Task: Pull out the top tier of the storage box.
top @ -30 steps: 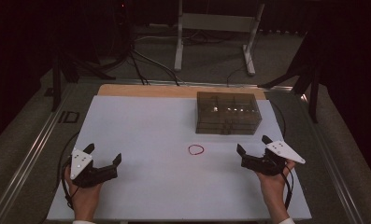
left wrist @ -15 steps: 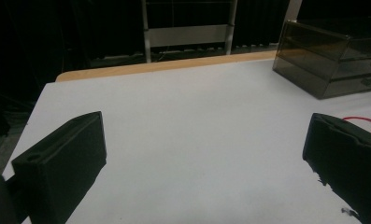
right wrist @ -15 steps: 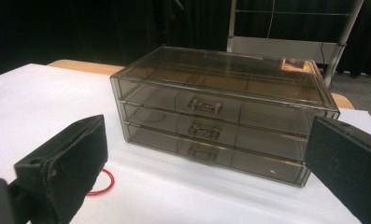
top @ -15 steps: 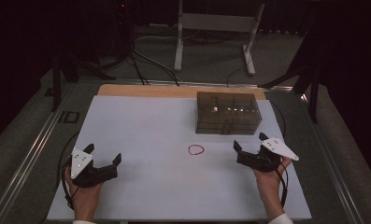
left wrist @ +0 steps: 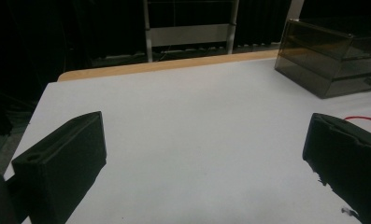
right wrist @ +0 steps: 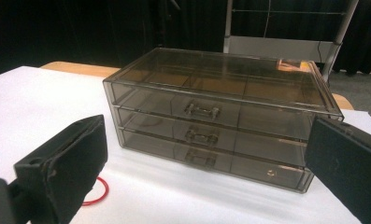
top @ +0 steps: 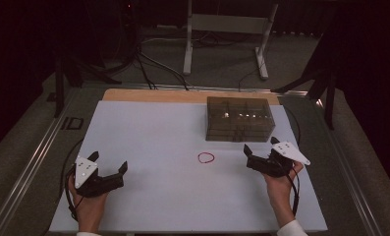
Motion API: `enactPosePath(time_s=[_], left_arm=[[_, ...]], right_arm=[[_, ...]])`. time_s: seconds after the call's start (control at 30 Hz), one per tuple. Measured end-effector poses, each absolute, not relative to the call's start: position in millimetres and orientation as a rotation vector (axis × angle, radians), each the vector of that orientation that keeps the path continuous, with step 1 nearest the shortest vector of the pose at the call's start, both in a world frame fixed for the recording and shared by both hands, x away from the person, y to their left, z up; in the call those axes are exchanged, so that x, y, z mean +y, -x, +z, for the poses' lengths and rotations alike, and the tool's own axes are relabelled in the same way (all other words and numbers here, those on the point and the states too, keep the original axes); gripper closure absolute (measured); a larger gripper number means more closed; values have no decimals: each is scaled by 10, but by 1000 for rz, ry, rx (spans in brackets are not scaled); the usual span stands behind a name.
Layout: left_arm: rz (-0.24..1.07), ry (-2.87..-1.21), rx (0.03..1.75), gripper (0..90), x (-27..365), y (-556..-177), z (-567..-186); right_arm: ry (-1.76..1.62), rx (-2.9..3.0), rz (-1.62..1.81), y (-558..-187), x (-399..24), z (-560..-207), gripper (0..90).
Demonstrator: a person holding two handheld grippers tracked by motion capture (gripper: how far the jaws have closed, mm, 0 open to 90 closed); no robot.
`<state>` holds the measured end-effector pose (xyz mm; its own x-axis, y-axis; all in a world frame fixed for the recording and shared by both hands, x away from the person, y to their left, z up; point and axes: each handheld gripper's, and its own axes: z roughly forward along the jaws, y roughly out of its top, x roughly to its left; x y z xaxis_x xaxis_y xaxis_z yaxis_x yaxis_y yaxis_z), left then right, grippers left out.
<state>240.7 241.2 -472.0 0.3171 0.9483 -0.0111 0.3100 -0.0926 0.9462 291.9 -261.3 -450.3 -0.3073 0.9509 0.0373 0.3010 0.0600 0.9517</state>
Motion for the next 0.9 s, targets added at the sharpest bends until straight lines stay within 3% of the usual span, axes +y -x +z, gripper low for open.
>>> enactPosePath(time_s=[0.9], left_arm=[[821,-1615,1168,11,2406,-2411,-4725]], right_arm=[[-1270,1666,1236,-3088,-2504,-4558,0]])
